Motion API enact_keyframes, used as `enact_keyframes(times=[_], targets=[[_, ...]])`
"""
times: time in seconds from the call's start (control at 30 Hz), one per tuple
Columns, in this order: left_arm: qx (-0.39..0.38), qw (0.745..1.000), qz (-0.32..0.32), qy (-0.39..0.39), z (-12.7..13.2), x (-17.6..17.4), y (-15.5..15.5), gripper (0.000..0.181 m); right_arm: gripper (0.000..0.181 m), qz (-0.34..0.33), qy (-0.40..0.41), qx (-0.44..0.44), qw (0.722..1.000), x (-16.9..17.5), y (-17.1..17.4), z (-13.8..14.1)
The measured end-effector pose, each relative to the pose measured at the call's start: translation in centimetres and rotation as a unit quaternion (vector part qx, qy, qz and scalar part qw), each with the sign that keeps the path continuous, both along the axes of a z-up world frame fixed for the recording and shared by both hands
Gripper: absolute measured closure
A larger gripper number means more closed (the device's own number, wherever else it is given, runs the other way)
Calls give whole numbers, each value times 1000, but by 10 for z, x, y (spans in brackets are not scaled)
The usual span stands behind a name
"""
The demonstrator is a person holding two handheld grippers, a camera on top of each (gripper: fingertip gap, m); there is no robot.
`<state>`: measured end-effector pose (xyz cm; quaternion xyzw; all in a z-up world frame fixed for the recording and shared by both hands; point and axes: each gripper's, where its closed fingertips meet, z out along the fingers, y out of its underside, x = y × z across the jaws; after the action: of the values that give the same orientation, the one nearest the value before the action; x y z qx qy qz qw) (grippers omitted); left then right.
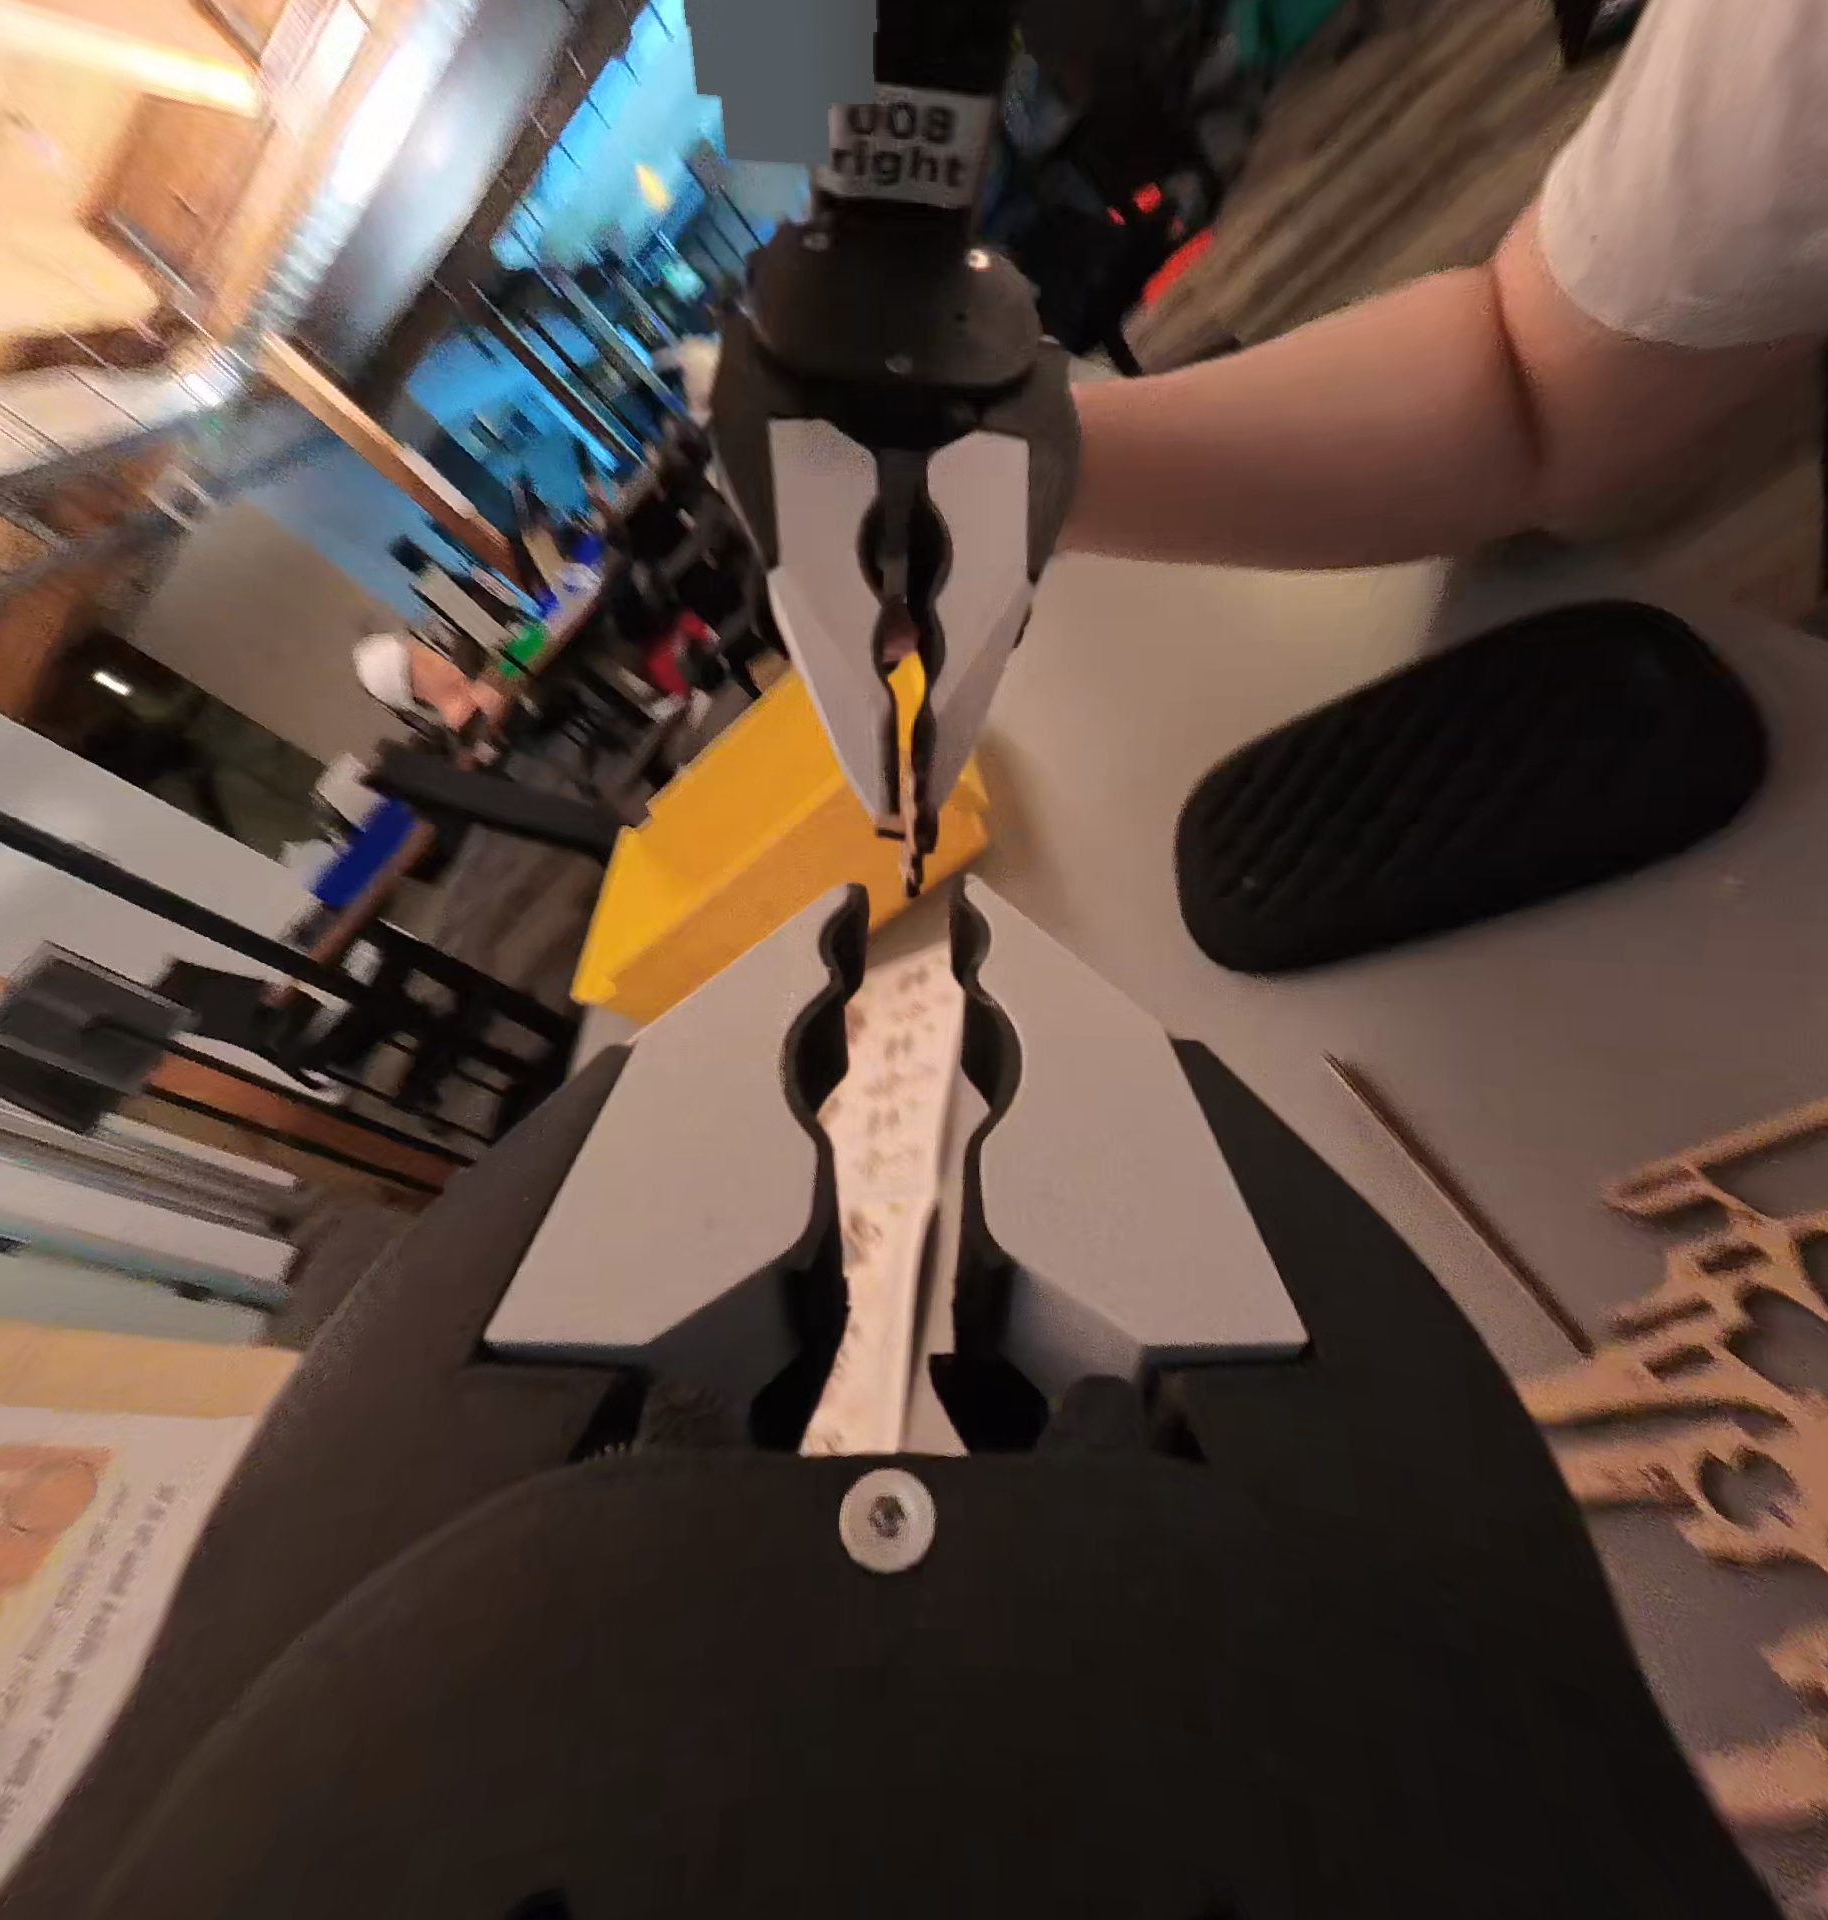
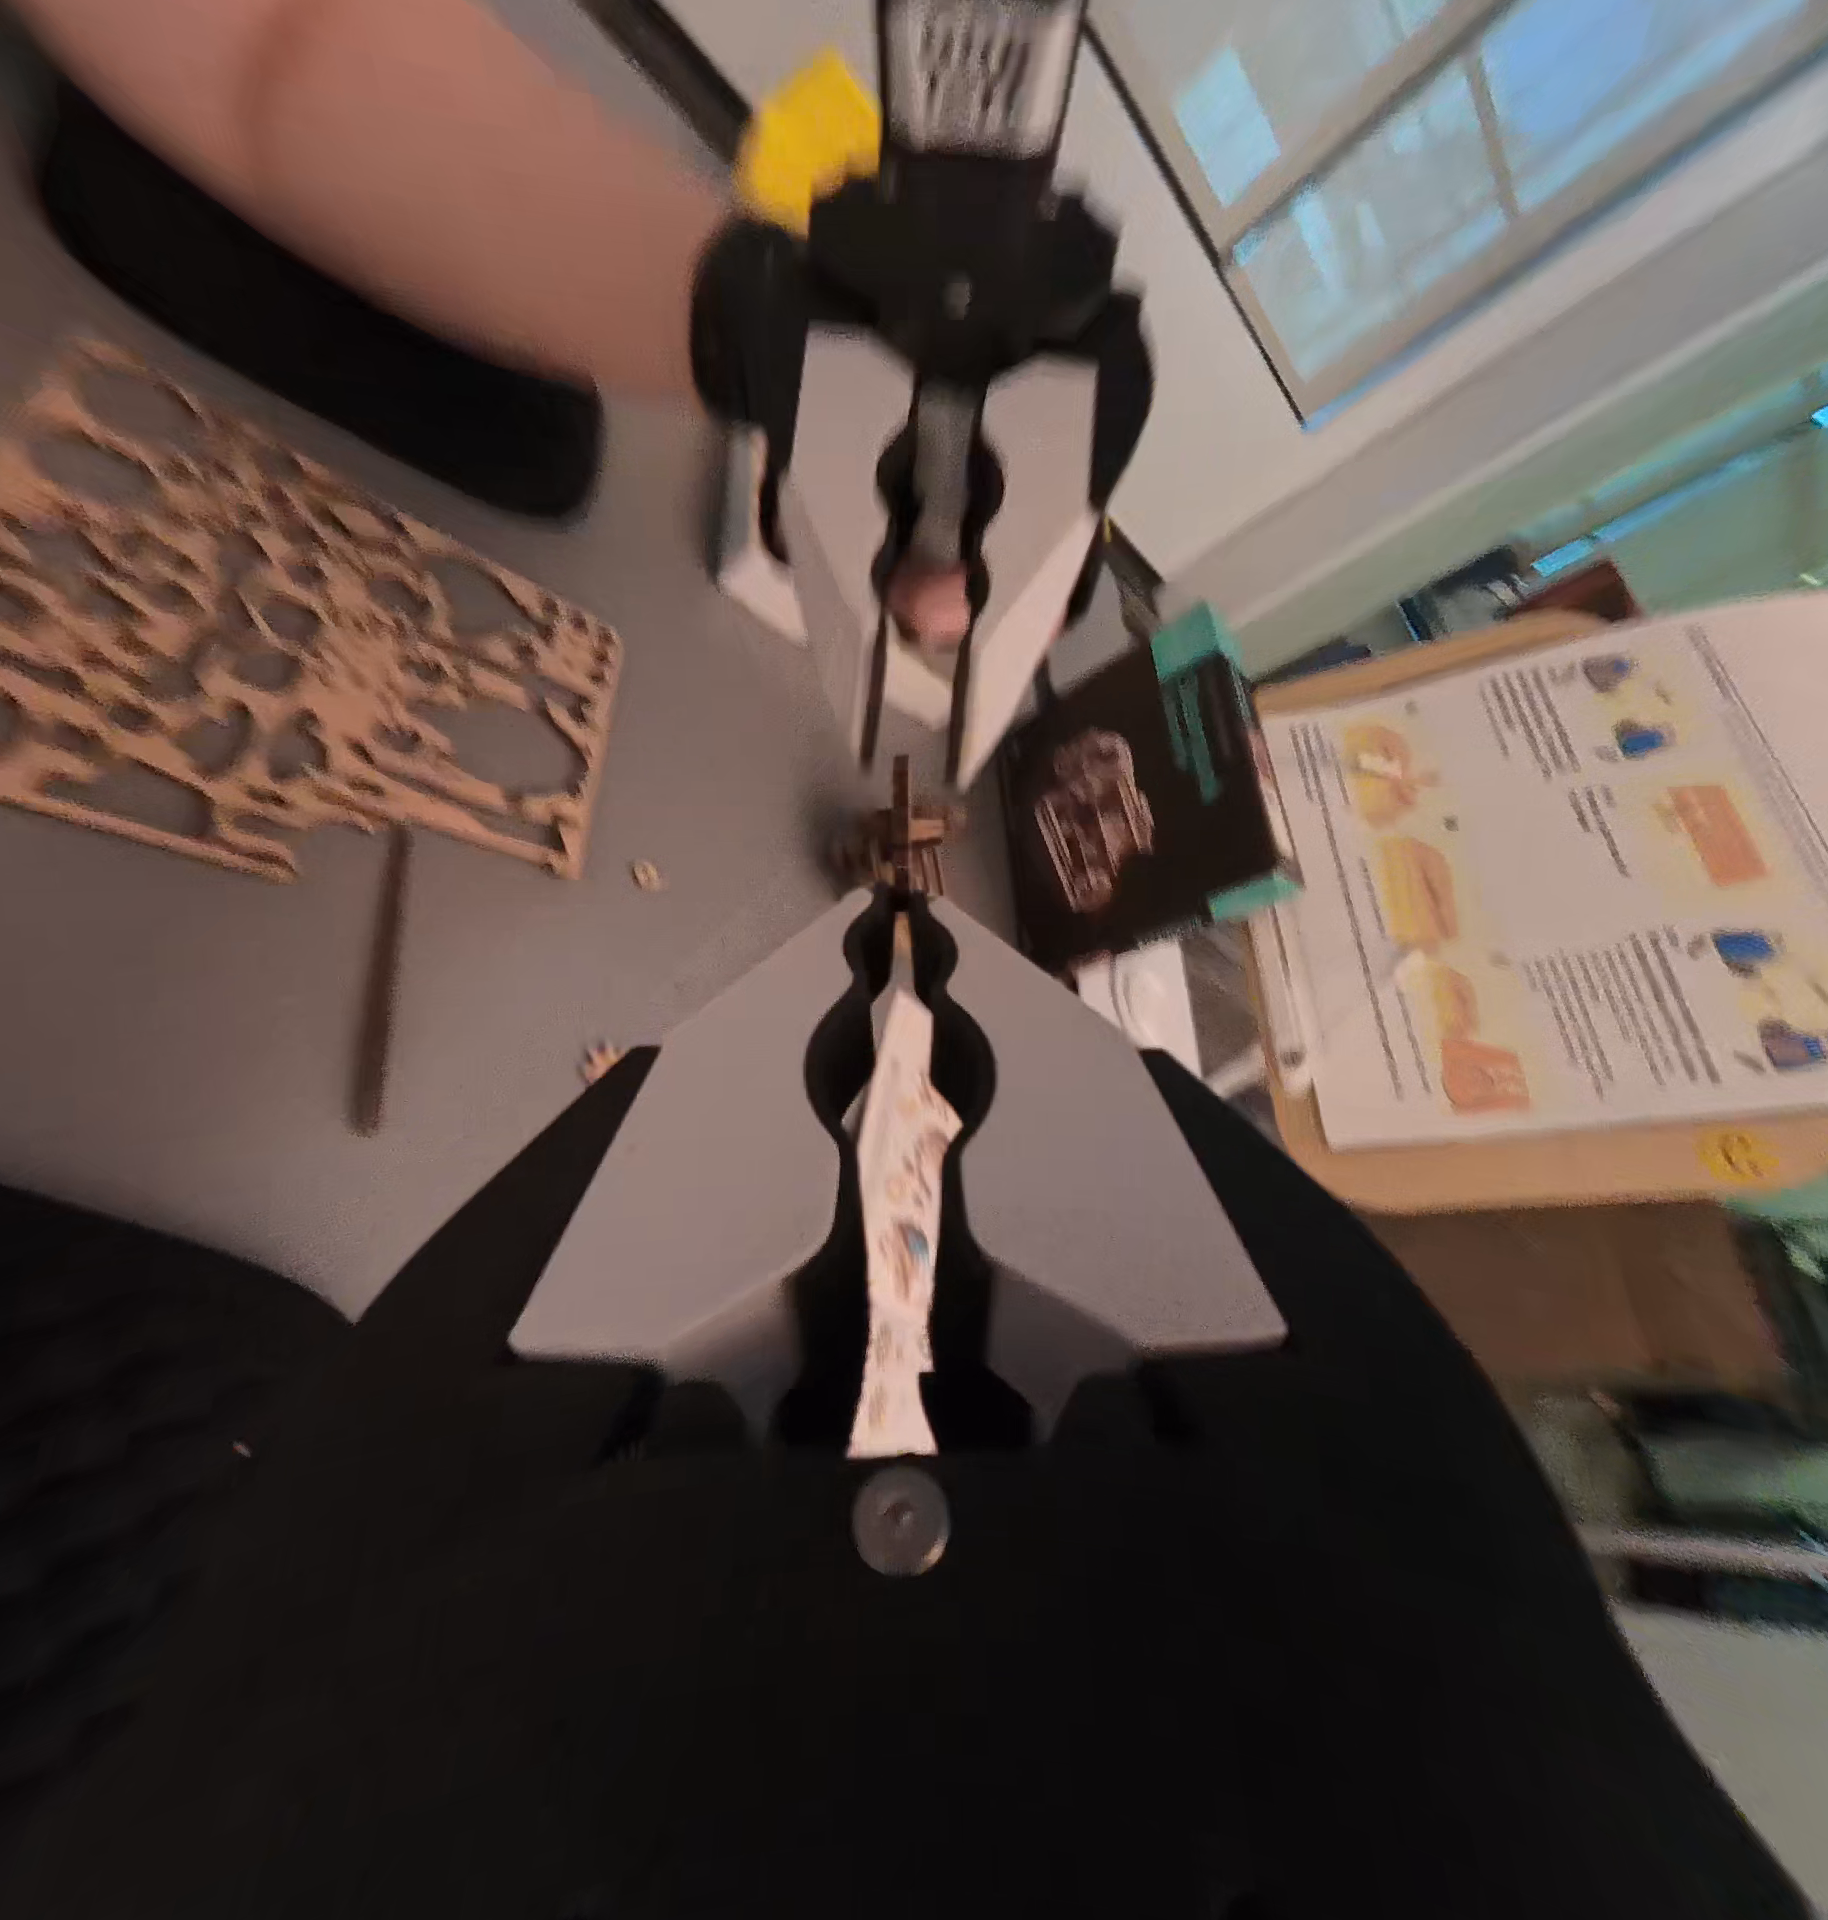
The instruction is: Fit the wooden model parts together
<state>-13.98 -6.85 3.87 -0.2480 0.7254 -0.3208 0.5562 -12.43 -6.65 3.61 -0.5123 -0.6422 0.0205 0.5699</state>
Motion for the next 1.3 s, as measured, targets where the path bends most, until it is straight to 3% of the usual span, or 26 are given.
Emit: enact_keyframes(times=[0.07,0.2,0.27,0.33,0.6,0.73,0.9,1.03,1.3], targets=[[-26,999,9,26,0,-7,9,167,181,-36,-36,23,998,14,12,-43],[-44,999,18,-8,20,-18,20,174,181,-82,-138,52,986,40,39,-139],[-34,999,36,-7,22,-20,25,173,181,-76,-191,50,977,49,45,-172],[-22,999,43,-5,21,-21,27,174,181,-78,-213,44,973,55,48,-185],[-53,998,46,1,19,-19,33,173,169,-107,-179,17,978,70,44,-183],[-58,996,71,16,12,-14,40,173,169,-106,-80,-30,991,75,42,-168],[-71,991,93,65,-14,-4,49,172,169,-83,37,-150,985,64,40,-166],[-69,987,107,95,-33,2,57,172,168,-86,10,-186,979,59,44,-183],[-84,985,115,98,-37,1,65,172,172,-88,9,-220,971,60,40,-186]])
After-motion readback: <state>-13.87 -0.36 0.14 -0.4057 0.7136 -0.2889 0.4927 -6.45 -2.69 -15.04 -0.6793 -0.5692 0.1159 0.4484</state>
